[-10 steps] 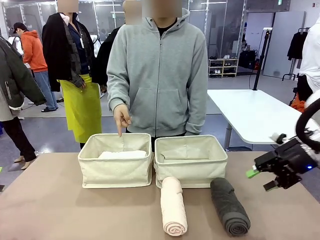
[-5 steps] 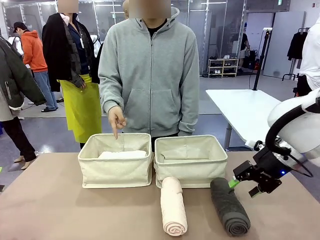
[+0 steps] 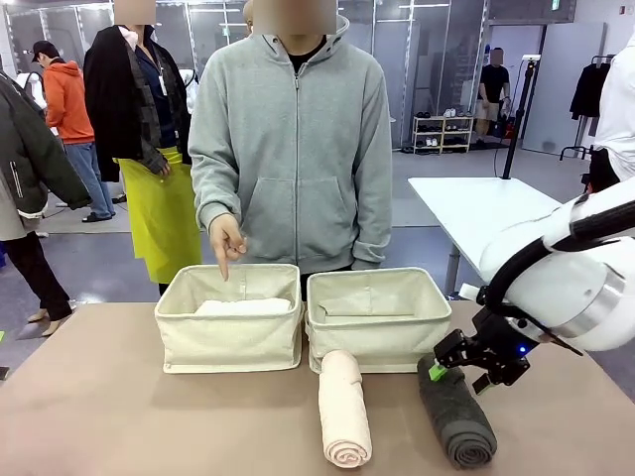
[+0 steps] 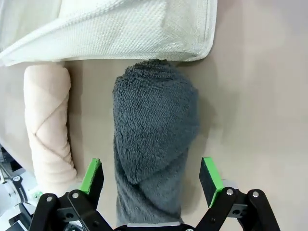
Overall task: Divide the towels into two baskets.
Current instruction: Pick up one hotel-folded towel from the bottom of the table and place it in the Fabric basket indicated by the person.
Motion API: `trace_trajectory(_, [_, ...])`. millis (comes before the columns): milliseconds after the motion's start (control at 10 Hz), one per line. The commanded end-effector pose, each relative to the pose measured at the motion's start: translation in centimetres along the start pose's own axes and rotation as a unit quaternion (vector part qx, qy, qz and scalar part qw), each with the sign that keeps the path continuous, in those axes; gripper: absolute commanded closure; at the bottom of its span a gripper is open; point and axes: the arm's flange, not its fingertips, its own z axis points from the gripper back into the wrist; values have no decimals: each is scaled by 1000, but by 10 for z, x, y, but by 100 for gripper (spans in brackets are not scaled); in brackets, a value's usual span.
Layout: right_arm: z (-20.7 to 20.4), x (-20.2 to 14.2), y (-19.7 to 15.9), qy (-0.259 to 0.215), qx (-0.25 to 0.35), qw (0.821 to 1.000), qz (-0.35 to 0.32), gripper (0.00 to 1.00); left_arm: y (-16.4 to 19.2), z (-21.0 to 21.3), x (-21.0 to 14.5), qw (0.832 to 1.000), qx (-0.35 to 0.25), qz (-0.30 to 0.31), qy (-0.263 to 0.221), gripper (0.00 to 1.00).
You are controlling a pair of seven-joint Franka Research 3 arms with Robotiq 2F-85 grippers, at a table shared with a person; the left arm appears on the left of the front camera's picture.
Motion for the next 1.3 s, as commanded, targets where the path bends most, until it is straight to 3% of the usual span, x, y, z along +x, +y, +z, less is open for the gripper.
trace_trajectory(0, [-10,-23,11,2,-31,999,-9,0,-5,4,-2,1000,3,6,4,0])
trace_trajectory(300, [-24,-30,18,14,-62,998,25,0,-5,4,-2,1000,3,6,4,0])
trace_trajectory(400, [-27,-32,20,16,-67,997,37,13,-5,4,-2,1000,3,6,4,0])
trace_trajectory(500, [-30,-32,19,16,-71,997,40,20,-5,4,-2,1000,3,6,4,0])
trace_trajectory(1000, [-27,-33,25,20,-74,996,54,72,-5,4,-2,1000,3,6,4,0])
trace_trajectory(1200, [6,-30,48,17,-69,992,102,72,-5,4,-2,1000,3,6,4,0])
